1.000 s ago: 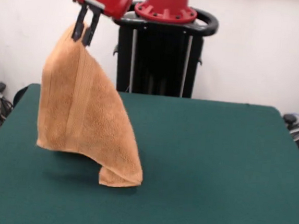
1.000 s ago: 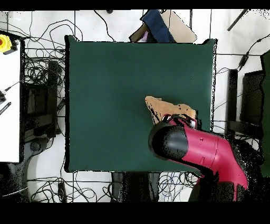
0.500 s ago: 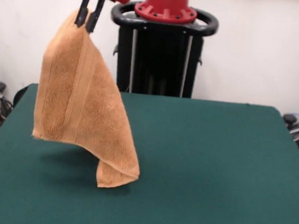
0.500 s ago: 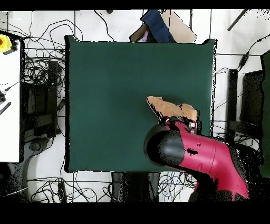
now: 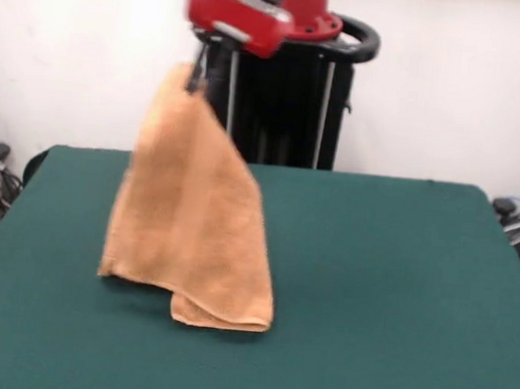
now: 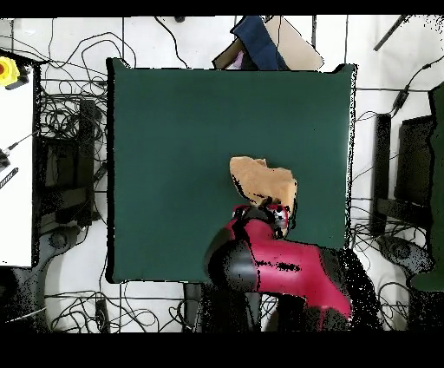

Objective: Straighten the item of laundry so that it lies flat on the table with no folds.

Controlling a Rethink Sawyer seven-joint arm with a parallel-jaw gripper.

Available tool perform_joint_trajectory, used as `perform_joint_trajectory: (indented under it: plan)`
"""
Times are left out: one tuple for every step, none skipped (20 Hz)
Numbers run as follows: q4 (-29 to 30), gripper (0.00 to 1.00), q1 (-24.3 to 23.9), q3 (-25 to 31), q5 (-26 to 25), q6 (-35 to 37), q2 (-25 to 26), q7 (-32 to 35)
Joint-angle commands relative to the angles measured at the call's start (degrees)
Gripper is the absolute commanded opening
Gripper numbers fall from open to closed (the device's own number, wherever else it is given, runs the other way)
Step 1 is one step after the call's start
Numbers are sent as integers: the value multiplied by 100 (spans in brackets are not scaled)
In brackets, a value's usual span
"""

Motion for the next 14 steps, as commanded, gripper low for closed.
perform_joint_trajectory:
  plan:
    - [628, 0, 1414, -561, 474, 1255, -113, 2030]
    - [570, 0, 1670, -657, 601, 1536, -174, 2144]
    - [481, 0, 1893, -725, 707, 1869, -245, 2251]
    - [375, 0, 2125, -799, 807, 2229, -326, 2337]
    - [239, 0, 2350, -871, 905, 2623, -398, 2427]
    - [125, 0, 2569, -934, 997, 2991, -476, 2530]
    - [2, 0, 2756, -964, 1100, 3336, -527, 2651]
    - [-110, 0, 2939, -980, 1197, 3647, -566, 2813]
    - [-230, 0, 3124, -996, 1280, 3918, -580, 3003]
    - [-349, 0, 3298, -1005, 1363, 4153, -574, 3197]
    - [-467, 0, 3456, -982, 1445, 4356, -551, 3398]
    - [-540, 0, 3561, -922, 1552, 4463, -509, 3578]
    - [-586, 0, 3678, -871, 1663, 4508, -465, 3790]
    - [-637, 0, 3801, -829, 1737, 4520, -412, 3992]
